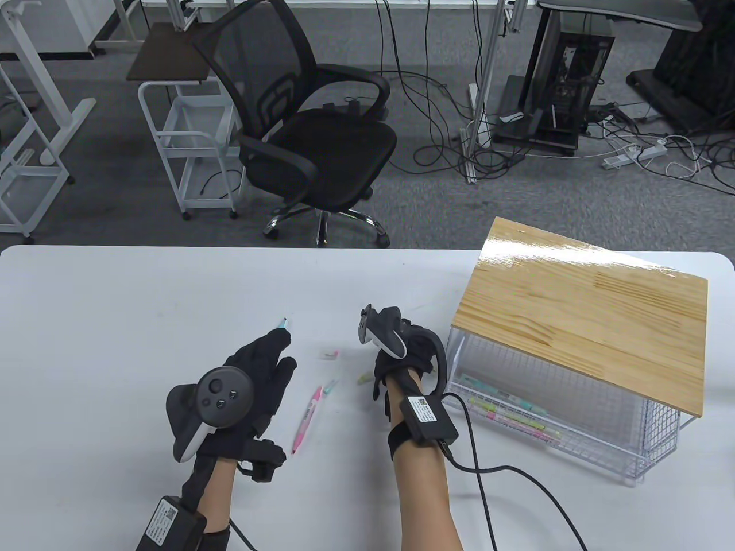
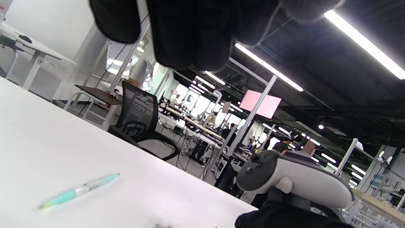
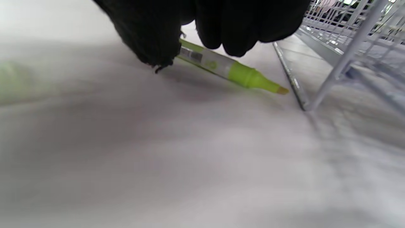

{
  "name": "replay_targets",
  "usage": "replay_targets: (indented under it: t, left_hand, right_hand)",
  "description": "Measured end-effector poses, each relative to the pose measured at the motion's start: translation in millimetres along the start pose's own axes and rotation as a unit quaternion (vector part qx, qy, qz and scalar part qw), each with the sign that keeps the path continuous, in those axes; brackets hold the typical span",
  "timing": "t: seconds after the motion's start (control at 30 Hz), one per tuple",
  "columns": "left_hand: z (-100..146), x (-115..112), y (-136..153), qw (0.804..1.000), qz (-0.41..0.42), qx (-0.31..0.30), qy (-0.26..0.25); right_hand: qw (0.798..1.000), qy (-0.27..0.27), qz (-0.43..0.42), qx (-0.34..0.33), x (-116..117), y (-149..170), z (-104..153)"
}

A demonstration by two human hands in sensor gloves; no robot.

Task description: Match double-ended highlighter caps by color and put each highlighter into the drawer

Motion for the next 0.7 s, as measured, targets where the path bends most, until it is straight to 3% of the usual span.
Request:
replay_targets:
  t: [0.2,0.43,0.6,0.7]
  left_hand:
    - [-0.6,-0.3,0.2,1.000,-0.012,0.002,-0.002]
    - [-1.2,-1.0,1.5,1.000,-0.009,0.003,0.002]
    - [-1.9,-0.6,2.1,1.000,-0.010,0.002,0.002]
    - [-1.1,2.4,5.5,1.000,-0.015,0.007,-0.001]
  right_hand:
    - [0.999,0.022,0.015,0.030,-0.6,4.2,-4.1]
    - [1.000,0.011,0.002,0.000,-4.8,4.4,3.6]
    - [0.998,0.014,-0.025,-0.052,-23.5,5.7,28.1]
    - [0.994,0.046,-0.028,-0.095,-40.1,5.5,53.5]
Point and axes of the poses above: the tracker on the back of each hand, its own y axis roughly to the little-finger side, its own z axis roughly from the fingertips to the wrist, x = y × z, the point moved 5 cm from there along -z, roughly from the wrist to the fingertips, and after that the axes turned 3 degrees about z, right-handed, at the moved point
